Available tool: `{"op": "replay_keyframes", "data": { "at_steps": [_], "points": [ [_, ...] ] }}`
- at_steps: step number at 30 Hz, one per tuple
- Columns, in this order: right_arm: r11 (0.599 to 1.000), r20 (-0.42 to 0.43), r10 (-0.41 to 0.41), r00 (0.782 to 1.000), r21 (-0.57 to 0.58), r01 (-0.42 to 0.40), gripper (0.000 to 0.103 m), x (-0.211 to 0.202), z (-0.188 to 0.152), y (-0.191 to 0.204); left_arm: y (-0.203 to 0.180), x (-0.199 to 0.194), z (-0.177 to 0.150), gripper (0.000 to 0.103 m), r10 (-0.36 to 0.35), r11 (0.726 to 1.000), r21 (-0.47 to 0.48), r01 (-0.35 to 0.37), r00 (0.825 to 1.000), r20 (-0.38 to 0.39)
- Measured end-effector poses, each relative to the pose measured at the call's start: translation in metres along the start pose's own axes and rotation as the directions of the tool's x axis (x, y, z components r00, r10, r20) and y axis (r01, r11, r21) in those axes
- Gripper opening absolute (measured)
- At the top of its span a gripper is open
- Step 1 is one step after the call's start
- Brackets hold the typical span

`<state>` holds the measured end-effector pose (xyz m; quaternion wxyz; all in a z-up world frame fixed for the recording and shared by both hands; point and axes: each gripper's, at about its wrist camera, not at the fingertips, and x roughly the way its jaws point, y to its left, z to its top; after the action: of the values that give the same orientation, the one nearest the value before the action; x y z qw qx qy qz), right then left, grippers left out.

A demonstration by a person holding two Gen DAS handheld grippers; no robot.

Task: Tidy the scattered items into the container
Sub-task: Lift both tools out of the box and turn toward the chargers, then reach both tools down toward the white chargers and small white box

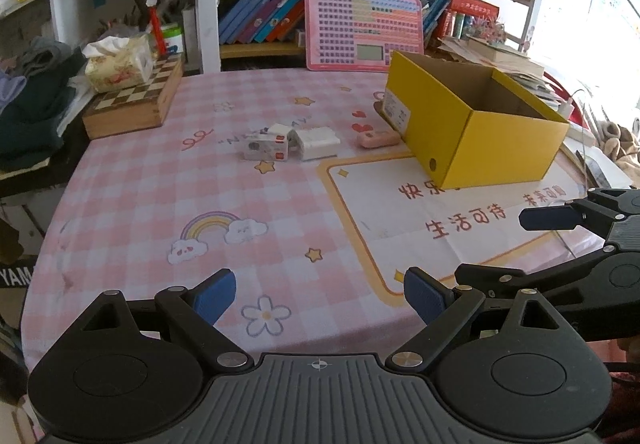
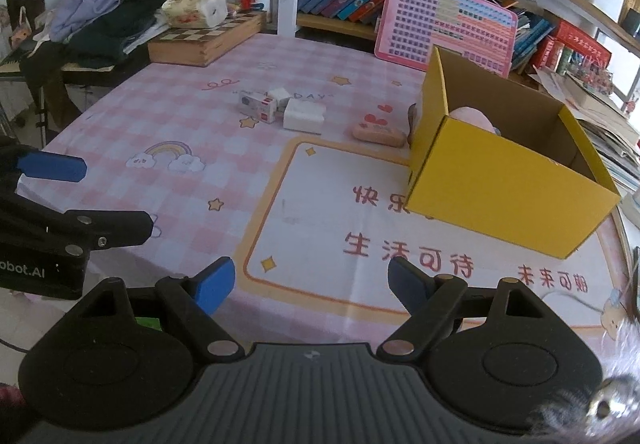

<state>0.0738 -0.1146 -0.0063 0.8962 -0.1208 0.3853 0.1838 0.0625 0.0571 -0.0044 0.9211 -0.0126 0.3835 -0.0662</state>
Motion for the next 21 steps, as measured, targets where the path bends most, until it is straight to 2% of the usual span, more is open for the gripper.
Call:
{"op": "replay_keyframes", "data": {
  "at_steps": [3, 10, 21],
  "points": [
    [1.0, -0.011, 0.01, 1.0, -0.019, -0.011, 0.082, 0.01, 0.007, -0.001, 0.002, 0.01, 0.006, 0.093, 0.008, 1.0, -0.012, -0.009, 1.0, -0.012],
    [0.997, -0.022, 0.049, 0.999, -0.059, -0.051, 0.073, 0.038, 0.03, -0.006, 0.011, 0.035, 0.029, 0.093, 0.031, 0.999, -0.03, -0.032, 0.999, -0.018],
    [0.994, -0.014, 0.088, 0.996, -0.056, -0.089, 0.073, 0.092, 0.071, -0.018, 0.026, 0.083, 0.075, 0.092, 0.092, 0.995, -0.049, -0.091, 0.996, 0.002]
  ]
}}
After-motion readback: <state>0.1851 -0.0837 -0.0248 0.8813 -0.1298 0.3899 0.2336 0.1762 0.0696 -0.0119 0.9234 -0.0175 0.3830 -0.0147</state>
